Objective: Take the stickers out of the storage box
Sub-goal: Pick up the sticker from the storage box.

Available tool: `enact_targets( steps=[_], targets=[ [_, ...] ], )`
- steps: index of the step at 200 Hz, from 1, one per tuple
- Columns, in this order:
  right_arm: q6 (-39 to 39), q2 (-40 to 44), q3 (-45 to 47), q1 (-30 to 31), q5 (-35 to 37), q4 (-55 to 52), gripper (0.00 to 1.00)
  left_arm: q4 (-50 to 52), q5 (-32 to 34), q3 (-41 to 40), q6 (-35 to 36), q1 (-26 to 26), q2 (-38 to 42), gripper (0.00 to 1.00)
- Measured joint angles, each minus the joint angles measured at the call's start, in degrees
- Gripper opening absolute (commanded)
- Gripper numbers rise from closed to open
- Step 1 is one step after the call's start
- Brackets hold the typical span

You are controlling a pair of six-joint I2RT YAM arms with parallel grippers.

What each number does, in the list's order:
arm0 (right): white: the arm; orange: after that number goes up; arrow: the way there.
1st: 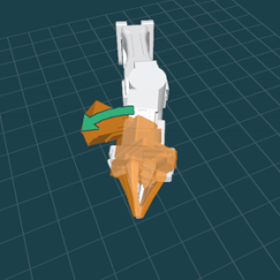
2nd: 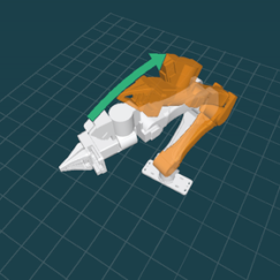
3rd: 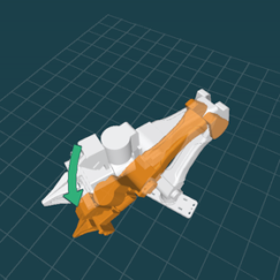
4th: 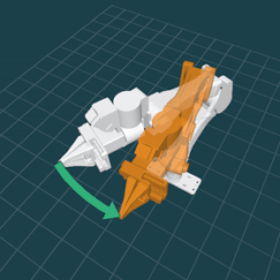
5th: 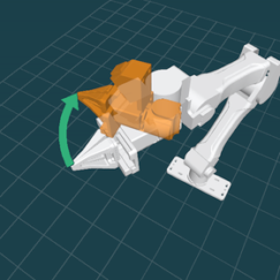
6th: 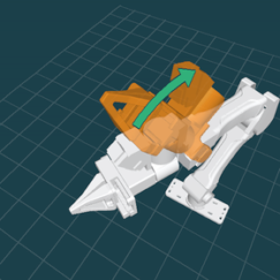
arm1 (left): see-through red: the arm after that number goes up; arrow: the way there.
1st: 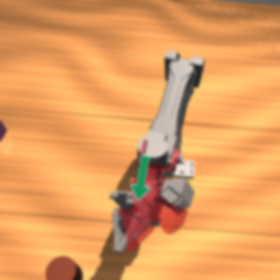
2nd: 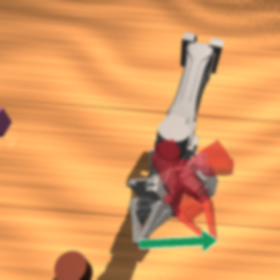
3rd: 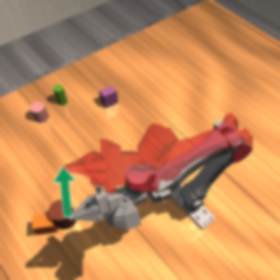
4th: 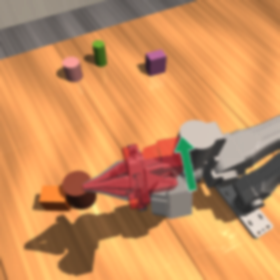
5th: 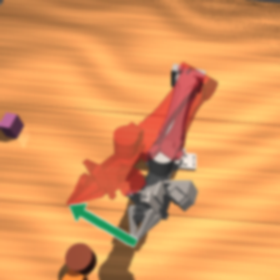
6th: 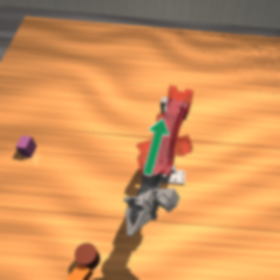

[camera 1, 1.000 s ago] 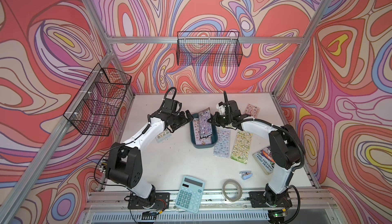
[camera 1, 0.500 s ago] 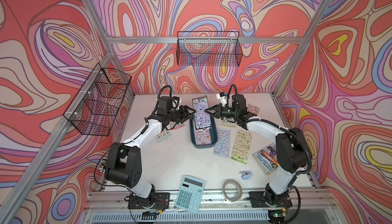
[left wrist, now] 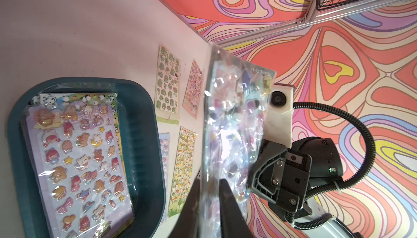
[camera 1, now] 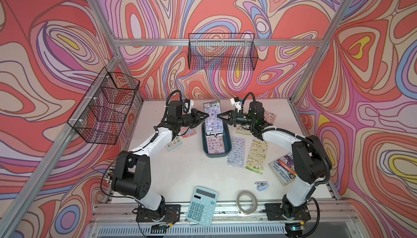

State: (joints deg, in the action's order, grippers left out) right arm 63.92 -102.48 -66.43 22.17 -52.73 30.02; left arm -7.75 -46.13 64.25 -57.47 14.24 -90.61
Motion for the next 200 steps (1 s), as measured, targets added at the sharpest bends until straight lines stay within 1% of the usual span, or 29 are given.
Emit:
enact_targets(
  steps=[26,33,52,64,80,110,147,169,200],
  targets=[
    [-0.2,-0.5,0.0,0.0,0.4,-0.8,0.0,0.5,0.2,0.0,0.0,-0.1,0.0,0.03],
    [-0.4,-0.5,0.0,0.0,0.5,-1.4,0.07,0.9,0.3,0.0,0.1,-0.1,0.0,0.0],
    [-1.3,-0.5,0.0,0.0,1.0,-3.1,0.26,2.2,0.8,0.3,0.3,-0.1,0.0,0.0],
    [-2.0,-0.5,0.0,0.0,1.4,-4.2,0.32,2.7,1.1,0.3,0.4,0.0,0.0,0.0],
    [-2.7,-0.5,0.0,0.0,2.2,-5.4,0.37,3.7,1.4,0.4,0.5,0.0,0.0,0.0],
    [-3.4,-0.5,0.0,0.0,3.4,-7.3,0.41,4.9,1.6,0.4,0.6,-0.2,0.0,0.0],
    [-5.5,-0.5,-0.1,0.0,5.9,-11.0,0.42,5.6,2.1,0.3,0.7,-1.4,0.4,0.0],
    [-9.0,-0.2,-0.4,0.0,9.5,-16.5,0.42,6.6,2.8,-0.6,0.9,-3.5,2.4,0.0],
    [-14.6,2.9,-1.4,0.0,17.2,-25.8,0.42,10.5,4.7,-3.0,2.7,-7.5,7.4,0.0]
  ],
)
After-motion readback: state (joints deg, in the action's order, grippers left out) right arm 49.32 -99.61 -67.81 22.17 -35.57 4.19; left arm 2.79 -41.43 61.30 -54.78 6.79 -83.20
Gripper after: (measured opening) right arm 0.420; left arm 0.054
